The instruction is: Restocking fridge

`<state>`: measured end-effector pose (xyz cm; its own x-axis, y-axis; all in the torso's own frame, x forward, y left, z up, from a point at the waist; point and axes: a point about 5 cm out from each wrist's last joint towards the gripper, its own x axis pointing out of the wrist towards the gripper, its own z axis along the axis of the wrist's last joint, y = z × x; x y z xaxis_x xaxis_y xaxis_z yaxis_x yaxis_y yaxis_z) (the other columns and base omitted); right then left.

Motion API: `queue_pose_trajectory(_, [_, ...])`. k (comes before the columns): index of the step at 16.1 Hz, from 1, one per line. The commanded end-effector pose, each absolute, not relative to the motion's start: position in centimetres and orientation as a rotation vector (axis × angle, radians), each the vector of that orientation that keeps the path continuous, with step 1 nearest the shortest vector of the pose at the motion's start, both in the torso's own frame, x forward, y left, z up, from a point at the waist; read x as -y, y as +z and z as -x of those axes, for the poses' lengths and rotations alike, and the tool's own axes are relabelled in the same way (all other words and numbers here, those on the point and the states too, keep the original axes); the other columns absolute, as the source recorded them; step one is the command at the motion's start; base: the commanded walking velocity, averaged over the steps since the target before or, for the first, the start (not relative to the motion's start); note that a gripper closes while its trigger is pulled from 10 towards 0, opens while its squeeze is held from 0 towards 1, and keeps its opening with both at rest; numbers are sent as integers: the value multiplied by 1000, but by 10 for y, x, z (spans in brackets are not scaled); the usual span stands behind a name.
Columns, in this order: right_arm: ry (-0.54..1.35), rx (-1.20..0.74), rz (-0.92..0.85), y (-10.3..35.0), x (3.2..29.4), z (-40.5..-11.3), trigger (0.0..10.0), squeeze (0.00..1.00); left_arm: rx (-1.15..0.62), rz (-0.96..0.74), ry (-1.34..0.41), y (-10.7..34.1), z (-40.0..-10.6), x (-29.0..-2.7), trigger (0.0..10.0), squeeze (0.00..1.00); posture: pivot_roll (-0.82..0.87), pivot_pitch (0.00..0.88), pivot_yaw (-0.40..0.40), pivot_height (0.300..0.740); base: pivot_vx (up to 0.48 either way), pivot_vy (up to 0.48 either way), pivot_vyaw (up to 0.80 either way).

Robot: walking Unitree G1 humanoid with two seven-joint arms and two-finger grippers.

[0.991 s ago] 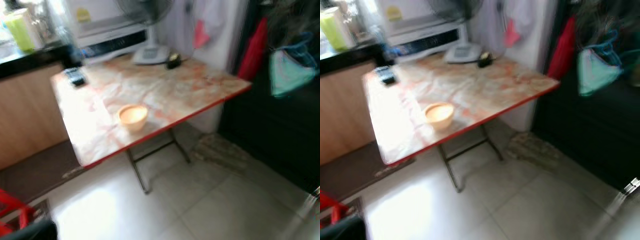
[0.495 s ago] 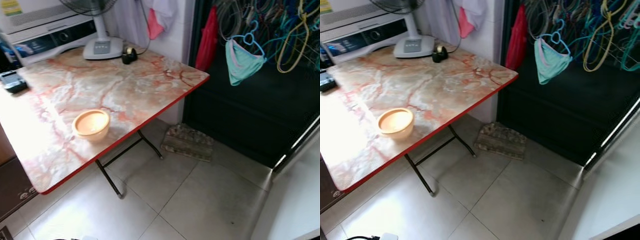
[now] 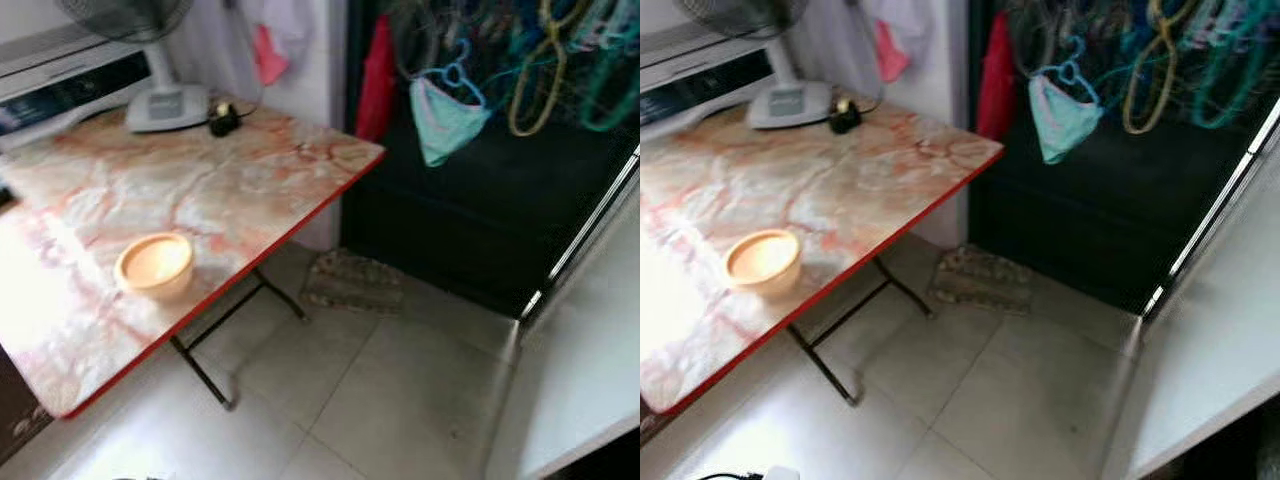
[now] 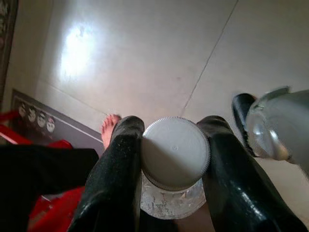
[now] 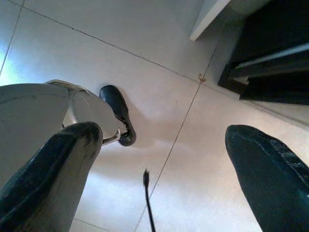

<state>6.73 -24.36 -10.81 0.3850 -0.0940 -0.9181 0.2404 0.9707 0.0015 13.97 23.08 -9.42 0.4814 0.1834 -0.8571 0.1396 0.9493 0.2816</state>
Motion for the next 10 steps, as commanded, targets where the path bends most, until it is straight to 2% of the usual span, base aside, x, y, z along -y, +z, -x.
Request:
queue_pose_trajectory(1, [-226,-1156,-162,-109,240,-66,10000,0,-1099,-355,27,-96,-134,-235,10000,0,-33,0,75,740,0,0,-800])
queue_pose_trajectory(10, [-216,-1164,-149,-110,239,-65,10000,0,-1109,-367,23,-95,-134,-236,10000,0,-40,0,84,740,0,0,-800])
